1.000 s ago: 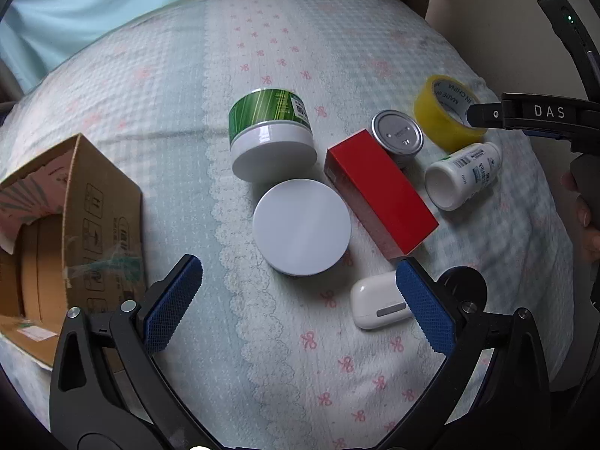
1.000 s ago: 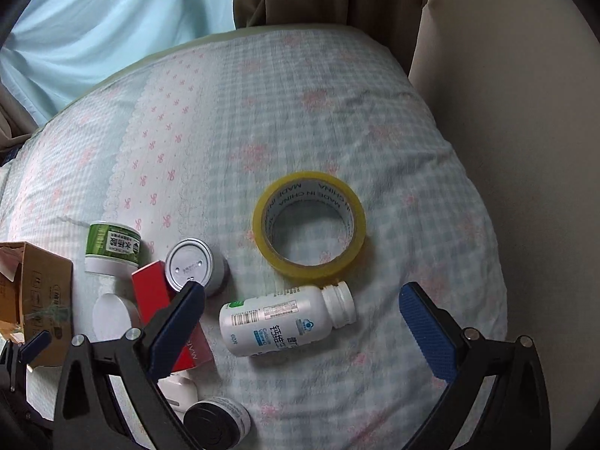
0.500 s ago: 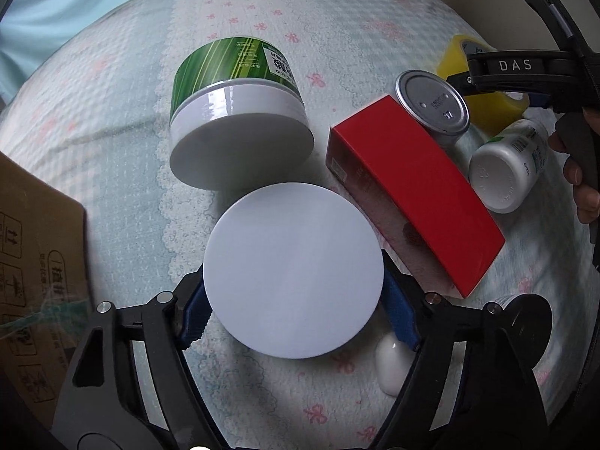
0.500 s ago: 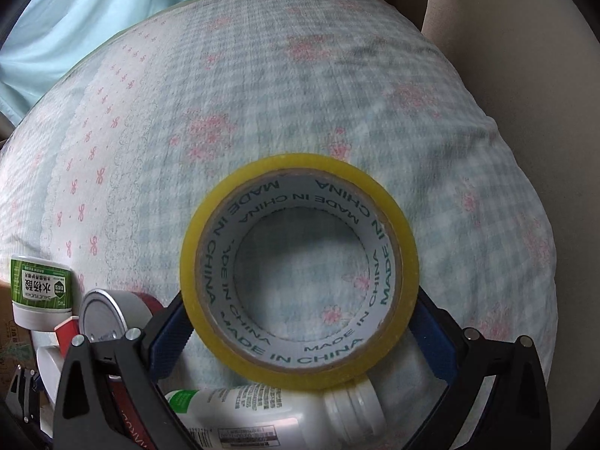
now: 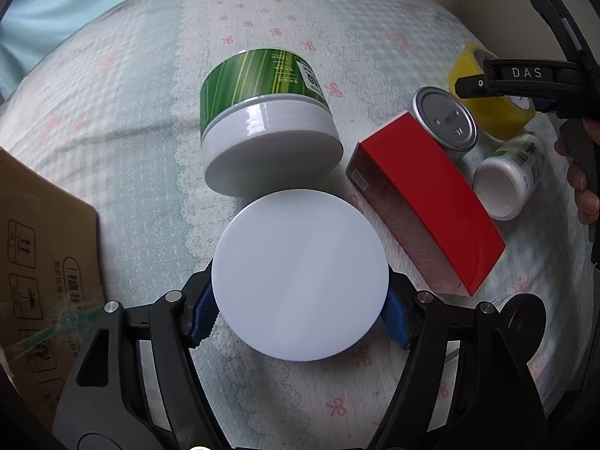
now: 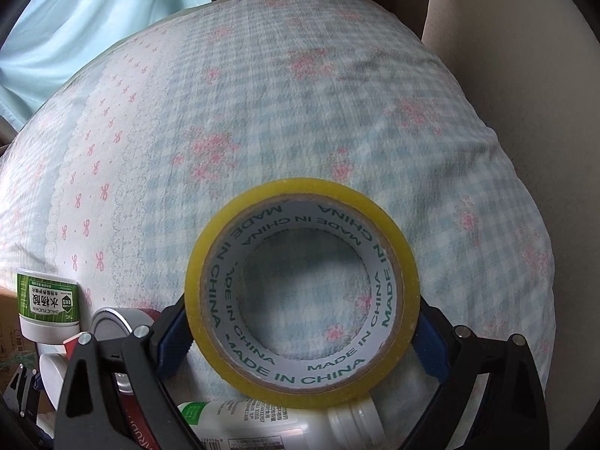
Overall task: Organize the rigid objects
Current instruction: 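Carry the jar and tape roll over the cardboard box with both grippers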
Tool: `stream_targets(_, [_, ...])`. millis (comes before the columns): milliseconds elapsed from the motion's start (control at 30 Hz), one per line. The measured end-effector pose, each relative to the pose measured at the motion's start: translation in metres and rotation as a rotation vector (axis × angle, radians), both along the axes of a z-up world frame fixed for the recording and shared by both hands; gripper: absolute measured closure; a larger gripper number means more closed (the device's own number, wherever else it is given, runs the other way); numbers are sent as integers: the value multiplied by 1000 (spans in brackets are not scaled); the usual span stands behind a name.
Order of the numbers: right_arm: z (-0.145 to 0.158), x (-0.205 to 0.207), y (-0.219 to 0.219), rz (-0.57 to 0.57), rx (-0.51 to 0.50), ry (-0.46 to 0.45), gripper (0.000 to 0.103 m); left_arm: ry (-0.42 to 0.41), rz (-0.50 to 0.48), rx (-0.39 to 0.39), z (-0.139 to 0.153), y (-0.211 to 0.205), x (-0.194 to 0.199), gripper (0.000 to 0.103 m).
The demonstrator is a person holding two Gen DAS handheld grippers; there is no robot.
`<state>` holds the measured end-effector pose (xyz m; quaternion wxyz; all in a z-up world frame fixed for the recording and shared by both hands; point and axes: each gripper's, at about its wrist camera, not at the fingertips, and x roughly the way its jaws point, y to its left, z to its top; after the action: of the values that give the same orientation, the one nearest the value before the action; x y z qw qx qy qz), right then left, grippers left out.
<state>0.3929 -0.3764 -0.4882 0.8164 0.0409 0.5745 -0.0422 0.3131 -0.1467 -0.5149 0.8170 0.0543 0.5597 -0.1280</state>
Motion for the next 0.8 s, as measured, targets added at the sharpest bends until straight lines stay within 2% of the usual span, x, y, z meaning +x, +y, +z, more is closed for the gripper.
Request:
stream_targets(200, [30,-12,6,15,-11,-37,7,-57,29,-1,30,12,-6,35])
stream_targets(367, [75,-32,8,5,-12,-85,7,-110,38,-22,73,13,-17,35])
stream_targets(533, [143,-69,8,-4,-29,-147,7,-160,47,-83,136,16,-34,35])
stream_targets(800, [269,-143,15,7,-69,-234,7,-265,54,-130,264,32,-77,35])
